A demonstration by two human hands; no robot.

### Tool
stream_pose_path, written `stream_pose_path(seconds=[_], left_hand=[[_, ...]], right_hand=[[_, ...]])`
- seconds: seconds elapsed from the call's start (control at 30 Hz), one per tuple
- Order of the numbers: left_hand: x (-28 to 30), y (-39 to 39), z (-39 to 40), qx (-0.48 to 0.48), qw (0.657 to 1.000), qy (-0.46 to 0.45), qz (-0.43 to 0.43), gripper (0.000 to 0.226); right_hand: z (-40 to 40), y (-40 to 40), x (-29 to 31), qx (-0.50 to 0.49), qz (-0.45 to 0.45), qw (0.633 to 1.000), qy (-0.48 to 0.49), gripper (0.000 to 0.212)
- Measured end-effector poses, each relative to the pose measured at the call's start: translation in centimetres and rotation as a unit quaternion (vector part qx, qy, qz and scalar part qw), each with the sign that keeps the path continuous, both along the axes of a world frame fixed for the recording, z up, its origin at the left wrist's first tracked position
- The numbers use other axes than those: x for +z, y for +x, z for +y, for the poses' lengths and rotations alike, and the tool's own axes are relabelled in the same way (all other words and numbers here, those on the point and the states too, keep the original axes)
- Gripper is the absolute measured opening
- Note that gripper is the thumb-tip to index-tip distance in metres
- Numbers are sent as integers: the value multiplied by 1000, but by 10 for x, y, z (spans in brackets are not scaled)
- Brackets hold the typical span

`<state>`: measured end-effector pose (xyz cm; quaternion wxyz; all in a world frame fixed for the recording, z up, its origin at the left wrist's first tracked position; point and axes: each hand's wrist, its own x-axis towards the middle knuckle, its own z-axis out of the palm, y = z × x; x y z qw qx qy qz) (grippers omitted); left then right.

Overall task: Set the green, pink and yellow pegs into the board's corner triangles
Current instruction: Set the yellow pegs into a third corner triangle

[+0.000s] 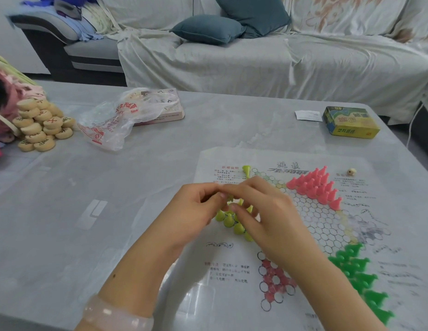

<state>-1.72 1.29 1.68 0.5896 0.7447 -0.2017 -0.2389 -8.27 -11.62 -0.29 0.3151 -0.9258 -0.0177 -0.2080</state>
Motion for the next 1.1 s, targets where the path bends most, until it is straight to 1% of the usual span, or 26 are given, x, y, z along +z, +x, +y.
stream_pose_path(seconds=[0.03,0.2,0.3,0.4,0.47,0.53,0.6,0.67,0.73,0.83,0.9,0.97,1.1], left_hand=[[2,-2,0,-11,1000,4,-2,33],[5,-7,-6,-37,999,12,-3,23],[4,-9,-6,-56,998,15,-16,23],[7,-14,-8,-74,997,7,-23,26],[9,-16,-8,-51,999,-14,-10,24],[12,-15,-8,-14,999,-30,18,25],[13,-12,-7,14,997,-46,60,29],[13,-10,-6,25,996,-51,73,30],[11,-9,-5,26,998,-32,52,28],[10,-9,0,27,1000,-3,16,19],[9,-6,3,36,999,8,2,16],[7,-2,7,58,998,7,-1,15],[4,7,12,119,993,8,-2,13]], right_hand=[[1,-1,-2,3,-1,1000,-6,29],[-1,-4,-1,-18,-32,999,-8,27],[-4,-9,3,-20,-34,999,-4,25],[-6,-14,4,-46,-36,998,3,13],[-10,-16,5,-91,-30,994,55,10],[-17,-18,8,-151,-16,978,144,16],[-24,-19,8,-197,0,961,192,17],[-29,-19,5,-222,30,956,191,12],[-31,-18,1,-236,56,955,170,9],[-32,-15,-3,-244,83,959,115,8],[-31,-13,-5,-243,109,956,121,8],[-28,-10,-9,-238,127,955,120,8],[-24,-5,-14,-238,132,958,87,7]])
